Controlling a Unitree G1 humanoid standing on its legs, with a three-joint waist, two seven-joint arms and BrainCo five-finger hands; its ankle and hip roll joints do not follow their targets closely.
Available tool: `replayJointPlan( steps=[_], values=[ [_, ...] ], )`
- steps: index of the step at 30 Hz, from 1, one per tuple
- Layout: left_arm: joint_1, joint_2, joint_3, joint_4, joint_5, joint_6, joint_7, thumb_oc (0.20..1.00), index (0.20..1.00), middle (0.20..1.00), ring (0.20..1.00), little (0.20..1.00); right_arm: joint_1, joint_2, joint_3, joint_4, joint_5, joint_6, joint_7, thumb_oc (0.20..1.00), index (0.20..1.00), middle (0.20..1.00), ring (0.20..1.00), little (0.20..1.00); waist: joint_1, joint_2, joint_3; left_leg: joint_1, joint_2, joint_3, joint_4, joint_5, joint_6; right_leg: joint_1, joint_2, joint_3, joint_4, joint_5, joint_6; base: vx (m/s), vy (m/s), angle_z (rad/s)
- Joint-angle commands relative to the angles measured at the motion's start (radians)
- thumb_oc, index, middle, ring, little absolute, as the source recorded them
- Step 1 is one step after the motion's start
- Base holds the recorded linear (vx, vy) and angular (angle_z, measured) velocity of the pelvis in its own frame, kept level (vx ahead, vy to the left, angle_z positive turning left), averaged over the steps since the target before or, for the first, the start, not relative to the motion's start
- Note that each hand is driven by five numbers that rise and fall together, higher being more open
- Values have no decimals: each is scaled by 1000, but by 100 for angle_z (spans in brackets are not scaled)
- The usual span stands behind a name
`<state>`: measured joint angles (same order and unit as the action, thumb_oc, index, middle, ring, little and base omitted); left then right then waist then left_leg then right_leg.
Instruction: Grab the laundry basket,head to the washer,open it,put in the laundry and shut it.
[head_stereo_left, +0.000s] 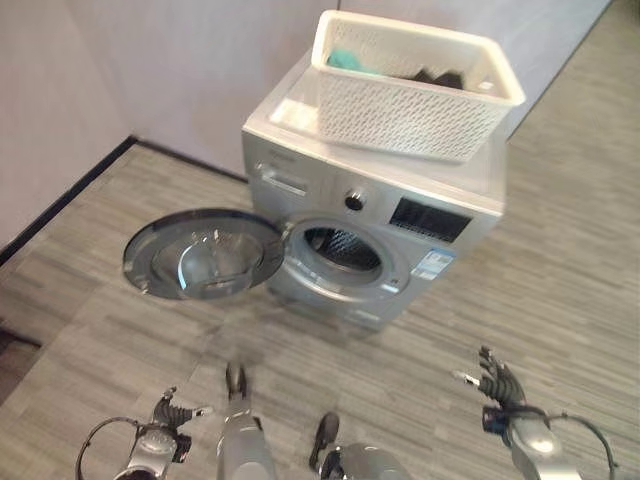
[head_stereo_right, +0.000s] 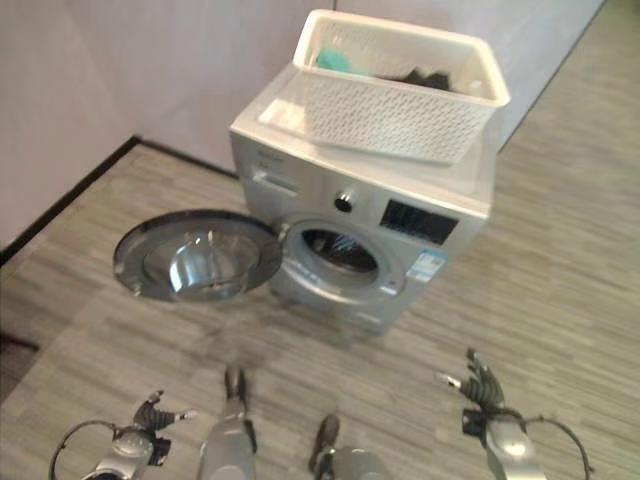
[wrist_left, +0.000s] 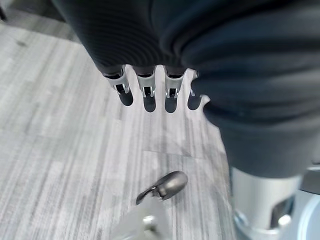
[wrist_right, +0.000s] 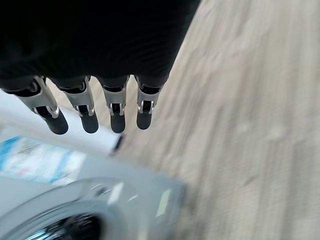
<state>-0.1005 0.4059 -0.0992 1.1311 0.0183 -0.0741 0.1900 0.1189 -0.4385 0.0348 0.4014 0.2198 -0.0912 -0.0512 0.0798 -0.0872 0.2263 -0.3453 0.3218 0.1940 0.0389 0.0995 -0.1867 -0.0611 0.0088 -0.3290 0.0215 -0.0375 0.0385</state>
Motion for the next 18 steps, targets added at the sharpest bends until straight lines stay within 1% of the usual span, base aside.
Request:
replayJointPlan(
  steps=[1, 2, 3, 5, 6, 7, 8, 9, 10, 11, 12, 13, 14, 15, 16, 17, 18],
  values=[
    [89, 55, 28, -139, 13, -27, 2, 1000, 1000, 1000, 1000, 1000, 31, -27, -13, -163, -52, -56, -11, 1000, 1000, 1000, 1000, 1000, 5, -41, -37, 10, -122, -54, 260, -69, 115, 122, -219, 82, 138, -44, 124, 391, 509, -70],
    [89, 55, 28, -139, 14, -27, 2, 1000, 1000, 1000, 1000, 1000, 31, -27, -13, -163, -52, -55, -11, 1000, 1000, 1000, 1000, 1000, 6, -41, -39, 9, -122, -53, 256, -65, 116, 119, -219, 83, 137, -42, 124, 280, 384, -71],
    [94, 58, 34, -141, 15, -26, 3, 1000, 1000, 1000, 1000, 1000, 28, -16, -15, -168, -48, -61, -13, 1000, 1000, 1000, 1000, 1000, 10, -46, -42, 26, -129, -40, 259, -88, 132, 109, -236, 93, 167, -19, 136, 117, 184, -74],
    [100, 67, 40, -143, 24, -24, 11, 1000, 1000, 1000, 1000, 1000, 26, 7, -9, -205, -41, -64, -11, 1000, 1000, 1000, 1000, 1000, 12, -56, -45, 63, -146, -16, 248, -115, 160, 73, -267, 106, 249, 46, 148, 174, 278, -45],
    [97, 72, 43, -138, 22, -23, 14, 1000, 1000, 1000, 1000, 1000, 24, 11, -3, -227, -41, -66, -7, 1000, 1000, 1000, 1000, 1000, 11, -58, -42, 89, -158, -4, 227, -119, 175, 43, -280, 111, 301, 93, 146, 155, 319, -39],
    [99, 77, 44, -135, 23, -19, 14, 1000, 1000, 1000, 1000, 1000, 22, 8, 6, -246, -50, -67, -3, 1000, 1000, 1000, 1000, 1000, 10, -54, -31, 119, -167, 4, 209, -129, 190, 20, -291, 89, 386, 129, 148, 123, 298, -50],
    [101, 82, 46, -139, 31, -18, 17, 1000, 1000, 1000, 1000, 1000, 21, 11, 11, -263, -50, -65, -3, 1000, 1000, 1000, 1000, 1000, 4, -50, -19, 150, -170, 12, 182, -131, 199, -16, -295, 76, 438, 145, 148, 71, 201, -24],
    [101, 82, 46, -139, 31, -17, 17, 1000, 1000, 1000, 1000, 1000, 21, 11, 11, -263, -50, -65, -4, 1000, 1000, 1000, 1000, 1000, 4, -49, -20, 150, -170, 13, 177, -127, 200, -18, -294, 77, 436, 147, 147, 123, 142, -27],
    [107, 86, 37, -159, 46, -13, 15, 1000, 1000, 1000, 1000, 1000, 38, 15, 10, -283, -52, -70, -4, 1000, 1000, 1000, 1000, 1000, -20, -42, -2, 185, -185, -6, 144, -131, 210, -76, -217, 123, 462, 123, 151, 92, 66, -24],
    [107, 86, 37, -159, 46, -12, 15, 1000, 1000, 1000, 1000, 1000, 39, 14, 10, -284, -52, -70, -3, 1000, 1000, 1000, 1000, 1000, -19, -41, -6, 182, -182, -6, 140, -126, 209, -79, -214, 122, 458, 127, 149, 165, 88, -9],
    [101, 81, 35, -148, 53, -13, 16, 1000, 1000, 1000, 1000, 1000, 53, 13, 7, -289, -54, -72, -1, 1000, 1000, 1000, 1000, 1000, -39, -42, 3, 204, -201, -23, 112, -124, 208, -110, -171, 145, 409, 100, 140, 252, -108, 26],
    [92, 67, 47, -93, 50, -15, 23, 1000, 1000, 1000, 1000, 1000, 61, 12, 9, -308, -54, -79, 6, 1000, 1000, 1000, 1000, 1000, -48, -51, 1, 250, -186, -7, 74, -132, 173, -123, -244, 61, 157, 105, 149, 269, -107, 26],
    [91, 66, 47, -91, 50, -16, 23, 1000, 1000, 1000, 1000, 1000, 61, 11, 10, -307, -54, -80, 5, 1000, 1000, 1000, 1000, 1000, -49, -46, 4, 256, -181, -10, 75, -137, 171, -113, -239, 57, 150, 105, 150, 273, -211, 28],
    [83, 64, 52, -77, 50, -14, 24, 1000, 1000, 1000, 1000, 1000, 57, 6, 7, -302, -65, -79, -4, 1000, 1000, 1000, 1000, 1000, -50, -53, -1, 265, -175, -19, 69, -138, 156, -135, -253, 61, 84, 132, 162, 205, -140, 12],
    [63, 61, 38, -53, 75, -15, 39, 1000, 1000, 1000, 1000, 1000, 28, -23, 0, -282, -94, -95, -41, 1000, 1000, 1000, 1000, 1000, -51, -51, -2, 284, -165, -28, 69, -148, 146, -125, -251, 89, 40, 149, 171, 245, -187, 10],
    [66, 56, 32, -46, 68, -7, 32, 1000, 1000, 1000, 1000, 1000, 37, -1, 14, -279, -73, -71, -36, 1000, 1000, 1000, 1000, 1000, -48, -61, -9, 281, -165, -36, 90, -152, 145, -107, -234, 130, 73, 147, 179, 171, -104, 12],
    [66, 57, 32, -46, 68, -7, 32, 1000, 1000, 1000, 1000, 1000, 37, 0, 14, -279, -73, -71, -36, 1000, 1000, 1000, 1000, 1000, -48, -62, -10, 280, -166, -36, 89, -152, 145, -108, -235, 130, 73, 147, 179, 111, -129, 17]
  ],
)
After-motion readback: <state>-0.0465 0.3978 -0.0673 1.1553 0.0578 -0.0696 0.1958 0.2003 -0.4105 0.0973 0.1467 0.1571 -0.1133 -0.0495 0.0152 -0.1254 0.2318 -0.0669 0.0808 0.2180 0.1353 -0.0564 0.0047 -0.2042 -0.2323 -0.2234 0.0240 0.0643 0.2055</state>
